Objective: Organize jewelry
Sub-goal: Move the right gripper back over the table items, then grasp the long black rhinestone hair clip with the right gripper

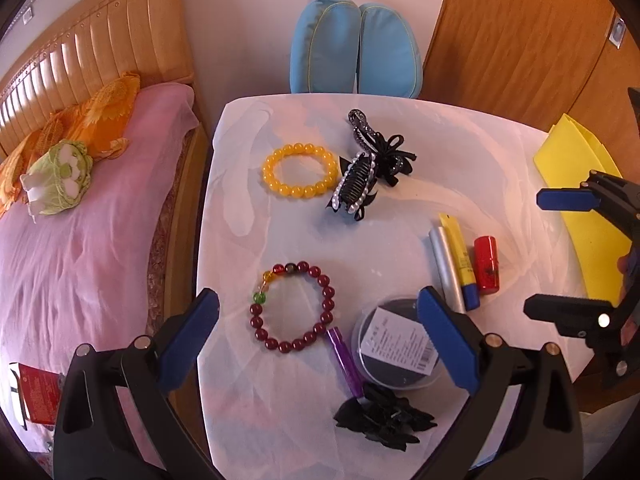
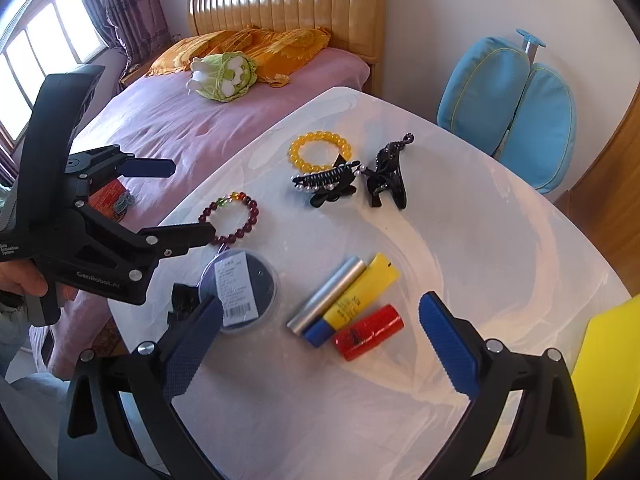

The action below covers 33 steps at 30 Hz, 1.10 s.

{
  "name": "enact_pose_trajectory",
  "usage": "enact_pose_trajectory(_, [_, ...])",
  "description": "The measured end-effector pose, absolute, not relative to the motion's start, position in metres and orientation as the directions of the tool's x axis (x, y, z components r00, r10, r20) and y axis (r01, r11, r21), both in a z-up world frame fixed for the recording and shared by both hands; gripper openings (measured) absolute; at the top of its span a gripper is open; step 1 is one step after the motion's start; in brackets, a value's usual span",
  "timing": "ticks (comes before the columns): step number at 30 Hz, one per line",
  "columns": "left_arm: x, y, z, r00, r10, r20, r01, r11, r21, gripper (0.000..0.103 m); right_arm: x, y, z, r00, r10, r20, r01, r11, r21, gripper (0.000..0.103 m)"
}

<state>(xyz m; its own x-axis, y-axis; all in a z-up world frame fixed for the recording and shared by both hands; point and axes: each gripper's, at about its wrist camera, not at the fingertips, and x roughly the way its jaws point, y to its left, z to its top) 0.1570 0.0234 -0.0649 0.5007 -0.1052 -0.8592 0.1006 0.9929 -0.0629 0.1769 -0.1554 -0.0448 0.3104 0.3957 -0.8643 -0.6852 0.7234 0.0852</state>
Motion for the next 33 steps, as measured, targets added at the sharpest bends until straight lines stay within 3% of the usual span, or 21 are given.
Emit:
enact_pose_trajectory(14, [0.268,0.038,-0.091,0.463,-0.144,-0.874,0.300,0.954,0.002,0.096,0.299,-0.120,-0.079,0.365,0.299,-0.881,-0.471,0.876,0.102,0.099])
enact_pose_trajectory(25, [0.313,0.041,-0.105,0.433,-0.215,-0.875,0.437,0.899,-0.005,0.096,0.343,-0.090,-0.099,0.373,0.178,-0.910,-0.438,0.899,-0.004,0.098])
enact_pose_trajectory(27, [0.317,0.045,-0.107,0.431,-0.211,-0.877,0.446,0.895,0.004,0.096,0.344,-0.086,-0.105,0.360,0.163,-0.918,-0.448,0.894,-0.016,0.082])
enact_pose_trajectory(28, [0.317,0.047,-0.107,0.428,-0.217,-0.877,0.452,0.892,0.000,0.096,0.344,-0.084,-0.107,0.357,0.149,-0.922,-0.452,0.892,-0.031,0.064])
enact_pose_trajectory(30, [0.314,0.049,-0.108,0.422,-0.226,-0.878,0.465,0.885,-0.004,0.096,0.346,-0.083,-0.112,0.345,0.122,-0.931,-0.450,0.892,-0.050,0.061])
enact_pose_trajectory(31, [0.313,0.051,-0.108,0.419,-0.226,-0.879,0.471,0.882,-0.002,0.096,0.345,-0.083,-0.113,0.337,0.124,-0.933,-0.450,0.892,-0.044,0.052])
enact_pose_trajectory(32, [0.312,0.052,-0.108,0.418,-0.224,-0.880,0.476,0.880,0.002,0.096,0.344,-0.083,-0.114,0.332,0.131,-0.934,-0.455,0.890,-0.037,0.033])
enact_pose_trajectory(33, [0.310,0.054,-0.107,0.419,-0.223,-0.880,0.478,0.879,0.004,0.096,0.342,-0.083,-0.113,0.325,0.138,-0.936,-0.465,0.885,-0.031,0.028])
